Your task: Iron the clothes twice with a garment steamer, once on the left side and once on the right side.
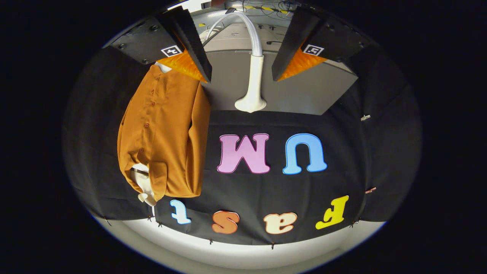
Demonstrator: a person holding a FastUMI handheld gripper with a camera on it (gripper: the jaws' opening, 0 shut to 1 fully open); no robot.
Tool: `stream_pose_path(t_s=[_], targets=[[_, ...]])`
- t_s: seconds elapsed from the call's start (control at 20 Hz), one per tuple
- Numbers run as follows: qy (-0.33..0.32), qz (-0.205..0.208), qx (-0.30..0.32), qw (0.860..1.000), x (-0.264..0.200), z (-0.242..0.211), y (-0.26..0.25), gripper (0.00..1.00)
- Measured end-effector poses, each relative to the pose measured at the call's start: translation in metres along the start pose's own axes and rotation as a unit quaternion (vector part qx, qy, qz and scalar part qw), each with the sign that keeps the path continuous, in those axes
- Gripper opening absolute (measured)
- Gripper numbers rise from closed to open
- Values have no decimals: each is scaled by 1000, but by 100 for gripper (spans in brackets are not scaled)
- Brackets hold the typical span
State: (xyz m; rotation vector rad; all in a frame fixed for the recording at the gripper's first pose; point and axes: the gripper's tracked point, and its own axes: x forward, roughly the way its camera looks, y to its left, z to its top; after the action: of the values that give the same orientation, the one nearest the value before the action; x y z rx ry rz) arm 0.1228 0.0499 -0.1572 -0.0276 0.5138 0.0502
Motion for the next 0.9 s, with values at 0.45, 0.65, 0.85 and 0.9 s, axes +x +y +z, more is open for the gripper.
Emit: stream_pose_path(t_s=[0.45,0.65,0.85,0.9], targets=[[132,14,-2,991,85,-60,28,99],[178,3,-1,984,109,-95,31,85],[211,-2,-12,978,126,-121,33,64],[221,-1,-18,975,127,-129,33,56]])
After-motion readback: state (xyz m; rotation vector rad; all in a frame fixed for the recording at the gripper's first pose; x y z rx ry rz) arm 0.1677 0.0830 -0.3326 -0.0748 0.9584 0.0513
